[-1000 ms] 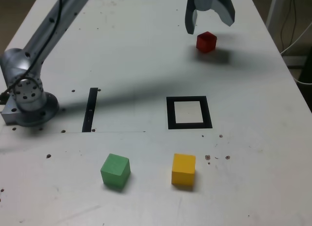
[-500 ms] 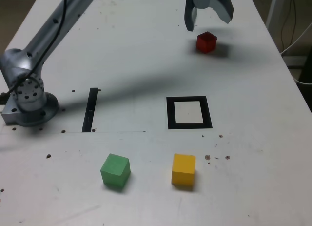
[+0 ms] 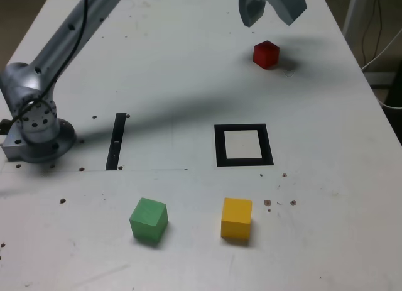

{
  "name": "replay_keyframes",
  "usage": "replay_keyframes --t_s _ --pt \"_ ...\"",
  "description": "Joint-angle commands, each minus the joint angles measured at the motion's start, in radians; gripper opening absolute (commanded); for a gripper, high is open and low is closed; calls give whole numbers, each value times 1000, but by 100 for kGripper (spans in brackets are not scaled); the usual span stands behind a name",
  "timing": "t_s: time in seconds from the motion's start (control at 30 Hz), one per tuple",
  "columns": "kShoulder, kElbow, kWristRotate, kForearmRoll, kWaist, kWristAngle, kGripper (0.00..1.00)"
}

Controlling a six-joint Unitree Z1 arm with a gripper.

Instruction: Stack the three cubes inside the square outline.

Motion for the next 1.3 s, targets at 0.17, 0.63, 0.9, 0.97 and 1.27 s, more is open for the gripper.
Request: replay_keyframes --t_s 0.17,0.63,0.9,0.97,1.27 --pt "21 7 24 6 6 9 99" --pt "39 82 16 -3 -26 36 98" --pt "65 110 -2 -16 -48 43 95" --pt "70 118 -9 -20 -53 45 94" --pt "79 126 -61 -25 -62 74 76"
